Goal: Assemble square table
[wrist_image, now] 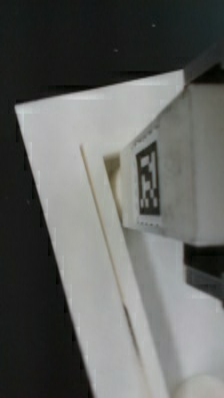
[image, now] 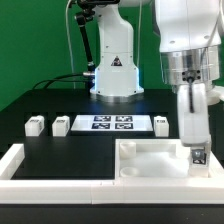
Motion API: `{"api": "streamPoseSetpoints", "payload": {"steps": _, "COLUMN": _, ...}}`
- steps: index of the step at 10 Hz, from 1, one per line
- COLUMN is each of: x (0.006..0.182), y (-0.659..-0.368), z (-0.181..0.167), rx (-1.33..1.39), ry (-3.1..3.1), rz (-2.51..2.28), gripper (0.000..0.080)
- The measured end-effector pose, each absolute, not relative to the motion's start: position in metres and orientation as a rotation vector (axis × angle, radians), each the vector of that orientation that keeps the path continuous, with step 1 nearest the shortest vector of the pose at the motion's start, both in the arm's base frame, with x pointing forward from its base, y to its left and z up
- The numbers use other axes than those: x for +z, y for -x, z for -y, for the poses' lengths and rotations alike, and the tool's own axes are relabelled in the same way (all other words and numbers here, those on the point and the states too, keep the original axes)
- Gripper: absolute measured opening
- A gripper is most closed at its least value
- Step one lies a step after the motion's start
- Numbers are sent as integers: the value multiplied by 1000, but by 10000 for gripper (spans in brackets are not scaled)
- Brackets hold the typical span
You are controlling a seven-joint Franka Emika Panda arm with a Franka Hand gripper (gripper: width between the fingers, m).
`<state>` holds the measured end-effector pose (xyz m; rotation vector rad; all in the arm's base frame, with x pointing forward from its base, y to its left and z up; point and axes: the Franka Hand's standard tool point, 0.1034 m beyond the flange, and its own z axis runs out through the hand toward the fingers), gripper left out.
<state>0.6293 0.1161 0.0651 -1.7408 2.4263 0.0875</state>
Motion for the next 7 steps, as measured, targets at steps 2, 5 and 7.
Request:
{"api": "streamPoseSetpoints", "payload": {"steps": 2, "x": 65, "y": -629, "z": -116, "rx": 92, "ry": 1652, "rz": -2491, "gripper": 291}}
{"api": "streamPoseSetpoints", "payload": {"steps": 5, "x": 65, "y": -626, "z": -110, "rx": 87, "ry": 1592, "rz": -2572, "gripper": 294}}
{"api": "streamPoseSetpoints", "payload": {"steps": 7, "x": 65, "y": -625, "z": -110, "rx": 85, "ry": 1605, "rz": -2564, "gripper": 478}}
